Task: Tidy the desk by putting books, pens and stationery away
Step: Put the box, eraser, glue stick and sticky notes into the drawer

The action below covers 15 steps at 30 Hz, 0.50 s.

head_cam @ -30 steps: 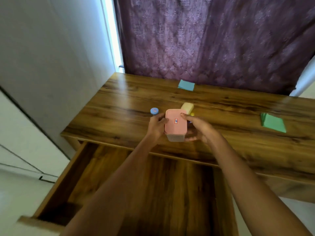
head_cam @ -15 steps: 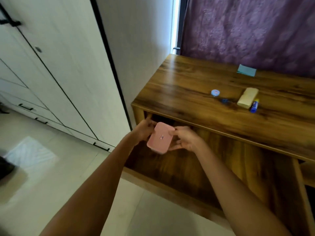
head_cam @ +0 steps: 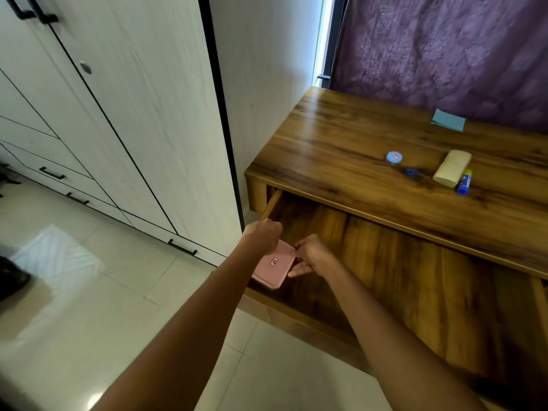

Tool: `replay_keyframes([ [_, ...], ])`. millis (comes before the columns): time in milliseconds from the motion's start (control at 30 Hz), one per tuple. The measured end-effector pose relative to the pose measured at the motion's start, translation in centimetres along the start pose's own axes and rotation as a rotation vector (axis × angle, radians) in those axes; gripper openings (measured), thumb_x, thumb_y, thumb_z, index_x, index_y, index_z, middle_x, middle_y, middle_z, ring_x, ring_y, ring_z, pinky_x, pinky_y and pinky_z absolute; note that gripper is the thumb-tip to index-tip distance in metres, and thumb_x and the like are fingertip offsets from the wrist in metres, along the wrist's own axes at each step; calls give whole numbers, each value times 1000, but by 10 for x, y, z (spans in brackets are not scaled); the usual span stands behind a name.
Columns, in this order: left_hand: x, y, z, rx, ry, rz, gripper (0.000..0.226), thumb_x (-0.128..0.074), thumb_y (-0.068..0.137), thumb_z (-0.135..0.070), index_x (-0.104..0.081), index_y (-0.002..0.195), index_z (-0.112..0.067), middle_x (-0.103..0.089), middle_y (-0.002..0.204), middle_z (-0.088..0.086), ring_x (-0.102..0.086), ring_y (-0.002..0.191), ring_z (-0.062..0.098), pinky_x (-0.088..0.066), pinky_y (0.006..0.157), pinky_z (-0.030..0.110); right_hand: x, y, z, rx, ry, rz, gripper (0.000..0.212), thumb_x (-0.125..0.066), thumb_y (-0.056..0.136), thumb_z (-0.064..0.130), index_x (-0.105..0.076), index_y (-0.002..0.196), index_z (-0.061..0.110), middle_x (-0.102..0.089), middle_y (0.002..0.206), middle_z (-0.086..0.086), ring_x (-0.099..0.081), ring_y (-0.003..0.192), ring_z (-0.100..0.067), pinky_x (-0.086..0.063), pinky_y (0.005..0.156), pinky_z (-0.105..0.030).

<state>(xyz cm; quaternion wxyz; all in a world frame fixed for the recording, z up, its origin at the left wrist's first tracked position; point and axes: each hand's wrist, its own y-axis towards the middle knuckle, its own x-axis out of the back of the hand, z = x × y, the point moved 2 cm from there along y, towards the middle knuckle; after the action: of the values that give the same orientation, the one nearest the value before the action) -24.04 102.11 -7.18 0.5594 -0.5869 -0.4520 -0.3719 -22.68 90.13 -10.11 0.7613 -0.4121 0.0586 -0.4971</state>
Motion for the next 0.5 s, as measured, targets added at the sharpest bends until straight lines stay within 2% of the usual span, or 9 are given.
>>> replay_keyframes([
  [167,-1,3,-1,-6,130,-35,19,-50,96,-16,-56,114,-11,-64,106,6,-65,97,21,-52,84,30,-5,3,3,87,-110,-71,37,-50,95,7,-46,132,2,-63,110,-21,-70,65,-27,-61,67,-39],
  [300,-6,7,-3,7,221,-35,16,-52,96,-19,-58,108,-12,-65,99,5,-65,91,19,-51,80,28,-6,1,4,157,-126,-147,25,-51,95,7,-55,118,-2,-64,98,-17,-63,54,-22,-58,53,-30],
  [433,-4,11,-7,-12,247,-28,14,-56,93,-20,-59,105,-12,-65,95,4,-66,88,19,-52,81,28,-5,2,1,116,-46,-163,14,-54,94,10,-58,103,1,-66,99,-16,-70,72,-28,-60,61,-33],
  [500,-1,13,-14,-30,232,-48,14,-58,92,-20,-60,103,-12,-65,93,4,-66,87,19,-53,80,29,-2,5,1,156,-28,-217,13,-59,92,15,-62,99,4,-68,95,-13,-68,67,-22,-60,60,-33],
])
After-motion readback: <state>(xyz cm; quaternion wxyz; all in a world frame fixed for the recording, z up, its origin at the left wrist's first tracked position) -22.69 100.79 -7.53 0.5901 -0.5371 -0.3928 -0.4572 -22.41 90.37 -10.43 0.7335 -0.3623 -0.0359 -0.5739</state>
